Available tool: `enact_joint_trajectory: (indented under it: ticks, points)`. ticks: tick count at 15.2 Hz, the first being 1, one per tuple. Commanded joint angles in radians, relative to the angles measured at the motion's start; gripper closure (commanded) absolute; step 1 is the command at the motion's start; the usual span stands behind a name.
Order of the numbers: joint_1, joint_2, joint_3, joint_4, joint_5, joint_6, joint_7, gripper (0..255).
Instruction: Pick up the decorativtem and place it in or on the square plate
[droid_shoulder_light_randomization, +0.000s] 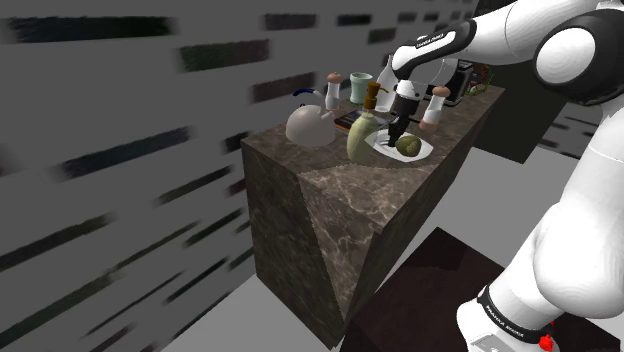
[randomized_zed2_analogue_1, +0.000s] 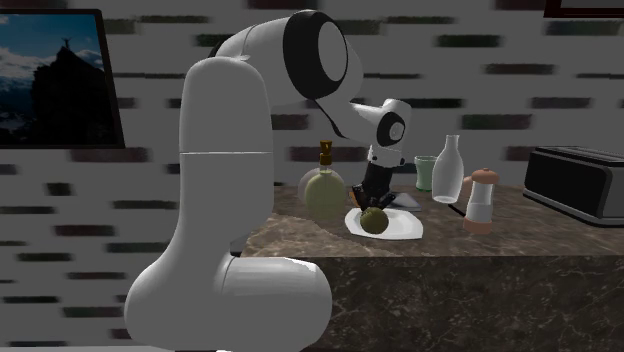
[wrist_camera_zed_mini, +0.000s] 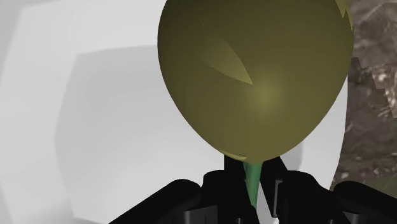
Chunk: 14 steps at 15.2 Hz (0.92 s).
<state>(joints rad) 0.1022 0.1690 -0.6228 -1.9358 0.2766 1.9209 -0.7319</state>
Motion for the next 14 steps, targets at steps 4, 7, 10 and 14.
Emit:
enact_joint_trajectory:
  ticks: [4, 7, 10, 14]
  points:
    - [0.0, -0.005, -0.001, 0.006, -0.005, -0.012, 0.005, 255]
    - [0.002, -0.021, -0.004, 0.031, -0.018, -0.047, 0.017, 255]
    - [0.004, -0.034, -0.006, 0.057, -0.029, -0.082, 0.029, 255]
    - [0.005, -0.049, -0.007, 0.095, -0.04, -0.131, 0.043, 255]
